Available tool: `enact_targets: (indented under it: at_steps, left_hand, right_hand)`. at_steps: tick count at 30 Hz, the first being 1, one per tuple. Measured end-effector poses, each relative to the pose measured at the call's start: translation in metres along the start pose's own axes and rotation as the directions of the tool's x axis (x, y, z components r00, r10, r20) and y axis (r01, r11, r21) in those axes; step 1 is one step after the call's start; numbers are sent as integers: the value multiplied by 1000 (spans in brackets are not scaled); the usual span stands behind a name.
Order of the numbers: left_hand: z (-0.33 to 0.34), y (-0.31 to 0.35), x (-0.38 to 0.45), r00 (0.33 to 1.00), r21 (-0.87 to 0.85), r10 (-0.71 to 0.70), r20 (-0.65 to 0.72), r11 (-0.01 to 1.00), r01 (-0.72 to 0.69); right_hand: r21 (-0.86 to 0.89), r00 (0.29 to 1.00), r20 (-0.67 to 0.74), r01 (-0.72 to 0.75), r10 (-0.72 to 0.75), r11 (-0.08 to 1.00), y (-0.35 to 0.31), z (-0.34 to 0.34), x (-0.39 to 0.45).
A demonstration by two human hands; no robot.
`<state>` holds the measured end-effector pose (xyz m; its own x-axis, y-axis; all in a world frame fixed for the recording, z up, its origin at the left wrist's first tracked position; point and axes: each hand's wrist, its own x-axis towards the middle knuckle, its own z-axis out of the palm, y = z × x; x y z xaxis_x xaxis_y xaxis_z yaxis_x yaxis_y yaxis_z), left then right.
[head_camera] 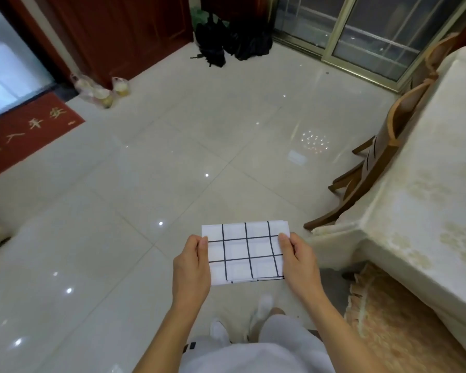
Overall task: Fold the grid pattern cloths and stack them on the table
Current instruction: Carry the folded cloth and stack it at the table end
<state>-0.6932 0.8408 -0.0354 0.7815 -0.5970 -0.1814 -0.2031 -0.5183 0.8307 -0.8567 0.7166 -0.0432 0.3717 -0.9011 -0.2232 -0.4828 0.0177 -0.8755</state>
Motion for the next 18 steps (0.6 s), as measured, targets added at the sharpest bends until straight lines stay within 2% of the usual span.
enact_targets:
  at_steps: [8, 18]
  left_hand:
    - [51, 45, 107, 996, 29, 51, 77, 998, -53]
    - [179, 155, 253, 977, 81, 98, 190, 990, -115]
  right_hand:
    - [8, 988, -149, -35, 36, 999, -6, -9, 103]
    - [53, 961, -247, -119, 128, 991, -7, -91, 285]
